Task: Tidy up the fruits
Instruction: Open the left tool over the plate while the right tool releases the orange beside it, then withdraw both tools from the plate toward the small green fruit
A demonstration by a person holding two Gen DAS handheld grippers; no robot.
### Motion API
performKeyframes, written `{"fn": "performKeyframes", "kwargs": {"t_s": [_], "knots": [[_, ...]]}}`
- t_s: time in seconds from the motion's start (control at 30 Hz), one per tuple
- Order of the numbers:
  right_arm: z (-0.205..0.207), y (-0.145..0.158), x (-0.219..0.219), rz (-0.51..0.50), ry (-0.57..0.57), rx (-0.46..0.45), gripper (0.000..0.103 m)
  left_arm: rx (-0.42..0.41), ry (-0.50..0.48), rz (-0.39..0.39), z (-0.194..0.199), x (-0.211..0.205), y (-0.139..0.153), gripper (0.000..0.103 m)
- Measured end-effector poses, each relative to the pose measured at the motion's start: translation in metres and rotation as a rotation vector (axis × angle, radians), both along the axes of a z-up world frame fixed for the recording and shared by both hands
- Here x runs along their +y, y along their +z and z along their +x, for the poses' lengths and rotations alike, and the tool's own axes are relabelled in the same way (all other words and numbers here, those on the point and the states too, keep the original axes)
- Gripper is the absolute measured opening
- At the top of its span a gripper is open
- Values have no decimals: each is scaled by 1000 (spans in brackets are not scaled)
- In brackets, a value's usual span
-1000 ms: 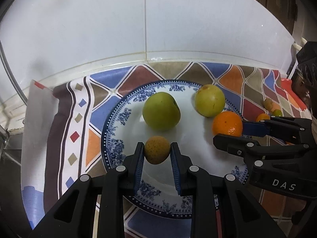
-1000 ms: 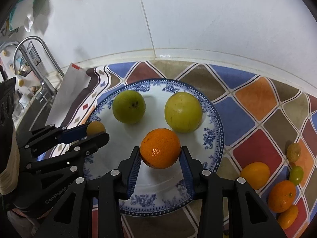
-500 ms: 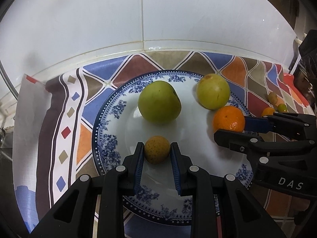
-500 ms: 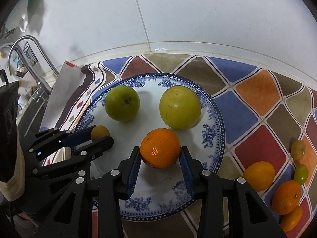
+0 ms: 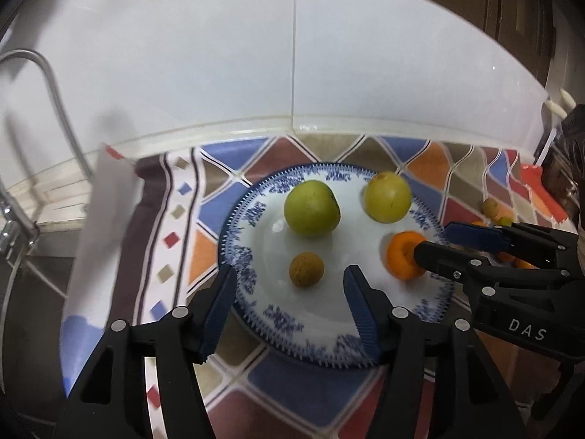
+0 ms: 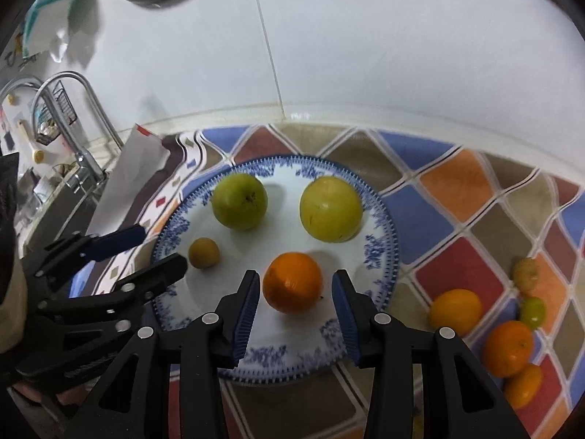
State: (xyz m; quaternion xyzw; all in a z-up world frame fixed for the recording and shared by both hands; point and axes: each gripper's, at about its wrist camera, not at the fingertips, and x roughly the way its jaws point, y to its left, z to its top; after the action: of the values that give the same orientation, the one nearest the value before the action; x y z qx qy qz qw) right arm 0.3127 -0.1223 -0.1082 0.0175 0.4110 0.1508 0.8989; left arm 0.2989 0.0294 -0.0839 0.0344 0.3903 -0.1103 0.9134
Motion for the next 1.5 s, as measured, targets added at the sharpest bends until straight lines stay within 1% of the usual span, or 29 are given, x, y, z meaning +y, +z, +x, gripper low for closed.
{"fn": "performKeyframes", "kwargs": {"t_s": [0.07,0.13,0.23,0.3,0.4,0.47,0.6,0.77,1.0,1.27,1.43,1.5], "knots": [[-12,10,-1,-6,-5,-33,50,-12,6,-7,-10,2,8,67],[-21,18,-3,-5,0,-59,50,-24,7,-10,-21,0,16,68],[-39,32,-7,2,0,-92,54,-58,7,-8,-38,-4,28,73],[-50,39,-11,7,-7,-112,59,-79,6,-11,-51,-7,35,75],[-67,49,-18,3,-18,-139,62,-102,1,-16,-68,-11,45,76],[-80,54,-24,1,-27,-155,63,-117,0,-17,-78,-15,49,79],[-104,63,-36,-10,-45,-183,68,-146,-18,-11,-100,-25,57,82],[-132,71,-51,-21,-64,-210,69,-199,-34,15,-122,-40,64,84],[-156,78,-72,-25,-97,-241,69,-245,-53,10,-142,-60,73,88],[-171,80,-101,-38,-126,-256,69,-250,-60,-3,-152,-86,72,89],[-172,77,-117,-46,-127,-253,69,-252,-49,-1,-155,-102,70,89],[-170,74,-123,-47,-123,-251,69,-244,-39,-14,-154,-108,68,89]]}}
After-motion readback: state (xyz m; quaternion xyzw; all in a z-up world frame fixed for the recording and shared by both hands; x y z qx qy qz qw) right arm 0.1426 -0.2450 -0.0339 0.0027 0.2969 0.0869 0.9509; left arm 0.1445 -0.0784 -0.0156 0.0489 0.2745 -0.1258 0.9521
